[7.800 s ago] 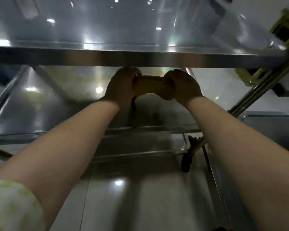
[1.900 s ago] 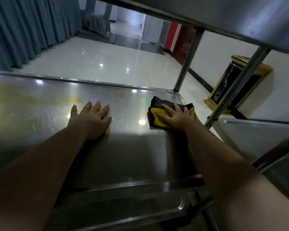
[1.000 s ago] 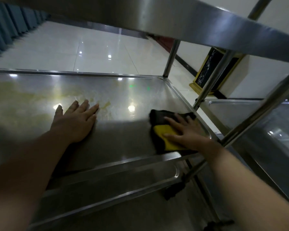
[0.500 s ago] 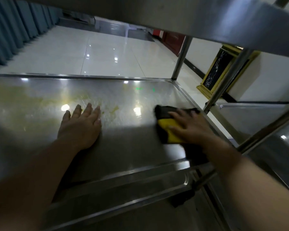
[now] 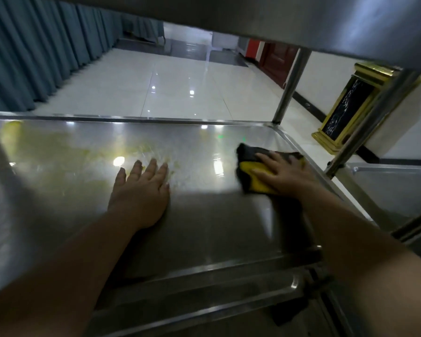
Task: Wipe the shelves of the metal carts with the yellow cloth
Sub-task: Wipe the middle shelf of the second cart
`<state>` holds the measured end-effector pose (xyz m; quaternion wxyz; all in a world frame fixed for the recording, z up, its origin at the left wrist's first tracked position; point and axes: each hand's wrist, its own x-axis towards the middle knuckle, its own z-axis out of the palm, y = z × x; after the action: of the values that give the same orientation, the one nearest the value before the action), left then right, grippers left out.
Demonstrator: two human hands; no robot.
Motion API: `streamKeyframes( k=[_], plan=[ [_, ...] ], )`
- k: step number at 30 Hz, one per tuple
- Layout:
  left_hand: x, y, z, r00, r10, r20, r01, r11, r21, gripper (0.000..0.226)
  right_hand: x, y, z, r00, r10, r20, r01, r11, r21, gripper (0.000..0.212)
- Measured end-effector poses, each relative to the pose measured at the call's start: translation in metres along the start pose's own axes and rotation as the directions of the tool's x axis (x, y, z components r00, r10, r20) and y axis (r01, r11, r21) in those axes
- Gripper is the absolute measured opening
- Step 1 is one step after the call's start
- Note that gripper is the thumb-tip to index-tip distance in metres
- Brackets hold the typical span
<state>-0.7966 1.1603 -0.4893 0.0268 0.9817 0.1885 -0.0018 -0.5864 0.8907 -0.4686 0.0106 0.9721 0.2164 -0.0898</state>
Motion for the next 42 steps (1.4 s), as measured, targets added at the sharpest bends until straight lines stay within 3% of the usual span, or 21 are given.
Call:
streamKeyframes(
  k=[3, 5, 8, 10, 13, 15, 17, 19, 20, 22, 25, 28, 31, 36, 39, 42],
  plan=[
    [0.005, 0.007, 0.003, 1.0, -0.001, 0.01, 0.001, 1.0, 0.0, 0.057, 0.016, 0.029, -0.006, 0.955, 0.295, -0.022, -0.294, 0.955, 0.037, 0.091],
    [0.006, 0.011, 0.004, 1.0, -0.005, 0.022, 0.005, 1.0, 0.005, 0.057, 0.036, -0.013, -0.007, 0.953, 0.298, -0.047, -0.292, 0.951, 0.099, 0.088],
    [0.004, 0.011, 0.002, 0.999, -0.006, 0.036, 0.005, 1.0, 0.03, 0.058, 0.056, -0.108, -0.007, 0.999, -0.017, -0.043, 0.018, 0.999, 0.027, 0.084],
    [0.001, 0.007, 0.002, 0.999, -0.011, 0.033, 0.009, 0.999, 0.047, 0.059, 0.052, -0.151, 0.001, 0.975, -0.223, -0.019, 0.222, 0.974, -0.051, 0.082],
    [-0.005, 0.003, 0.001, 1.0, -0.007, 0.026, 0.006, 0.999, 0.043, 0.061, 0.048, -0.116, -0.002, 0.945, -0.326, -0.024, 0.324, 0.944, -0.068, 0.078],
    [-0.005, 0.003, 0.001, 0.999, -0.007, 0.032, 0.006, 1.0, 0.025, 0.061, 0.057, -0.047, -0.011, 0.986, -0.162, -0.033, 0.16, 0.986, -0.046, 0.082],
    [-0.004, 0.006, 0.002, 0.999, -0.003, 0.032, 0.003, 1.0, 0.021, 0.06, 0.061, 0.016, -0.018, 0.991, 0.13, -0.013, -0.13, 0.991, 0.013, 0.09],
    [-0.001, 0.01, 0.003, 1.0, 0.0, 0.027, 0.0, 1.0, 0.024, 0.06, 0.058, 0.026, -0.018, 0.953, 0.303, -0.013, -0.302, 0.952, 0.051, 0.091],
    [0.0, 0.011, 0.003, 1.0, -0.002, 0.027, 0.001, 1.0, 0.027, 0.06, 0.059, 0.008, -0.017, 0.948, 0.318, -0.027, -0.316, 0.947, 0.065, 0.09],
    [0.001, 0.013, 0.003, 0.999, 0.002, 0.041, -0.003, 0.999, 0.044, 0.06, 0.066, -0.056, -0.018, 0.978, 0.205, -0.034, -0.201, 0.975, 0.095, 0.088],
    [-0.003, 0.008, 0.001, 0.999, -0.022, 0.046, 0.02, 0.999, 0.033, 0.061, 0.057, -0.166, -0.007, 0.988, -0.149, -0.033, 0.15, 0.989, 0.015, 0.084],
    [-0.009, 0.007, -0.003, 0.998, -0.022, 0.053, 0.024, 0.999, -0.033, 0.061, 0.039, -0.193, 0.001, 0.951, -0.308, -0.031, 0.308, 0.951, -0.009, 0.077],
    [-0.009, -0.017, -0.009, 0.996, -0.006, 0.088, 0.014, 0.996, -0.092, 0.06, 0.033, -0.177, 0.001, 0.948, -0.317, -0.041, 0.317, 0.948, 0.01, 0.075],
    [-0.012, -0.144, -0.015, 0.954, -0.294, 0.062, 0.296, 0.955, -0.033, 0.06, 0.032, -0.178, 0.001, 0.957, -0.287, -0.038, 0.286, 0.958, -0.018, 0.073],
    [-0.016, -0.171, -0.012, 0.954, -0.295, 0.058, 0.297, 0.955, -0.024, 0.06, 0.04, -0.177, 0.0, 0.96, -0.277, -0.029, 0.277, 0.961, -0.011, 0.074],
    [-0.014, -0.166, -0.011, 0.961, -0.274, 0.036, 0.275, 0.961, -0.024, 0.059, 0.045, -0.187, -0.002, 0.987, -0.16, -0.022, 0.161, 0.986, 0.043, 0.077]
  ],
)
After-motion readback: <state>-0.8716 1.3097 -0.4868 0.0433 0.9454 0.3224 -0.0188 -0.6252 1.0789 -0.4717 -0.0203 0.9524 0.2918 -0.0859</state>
